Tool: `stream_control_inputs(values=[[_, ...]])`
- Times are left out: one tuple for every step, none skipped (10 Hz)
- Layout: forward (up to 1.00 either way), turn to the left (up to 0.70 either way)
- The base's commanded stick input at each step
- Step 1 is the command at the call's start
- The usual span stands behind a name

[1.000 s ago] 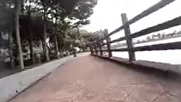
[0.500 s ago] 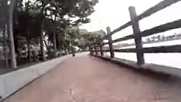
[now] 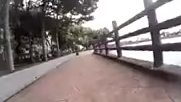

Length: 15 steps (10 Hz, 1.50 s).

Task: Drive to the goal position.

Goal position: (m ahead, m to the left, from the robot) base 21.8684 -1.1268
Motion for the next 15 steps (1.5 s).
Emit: stream_control_inputs(values=[[1.00,0.00],[1.00,0.00],[1.00,0.00],[1.00,0.00],[1.00,0.00],[1.00,0.00],[1.00,0.00],[1.00,0.00],[1.00,0.00],[1.00,0.00],[1.00,0.00],[1.00,0.00],[1.00,0.00],[1.00,0.00],[1.00,0.00]])
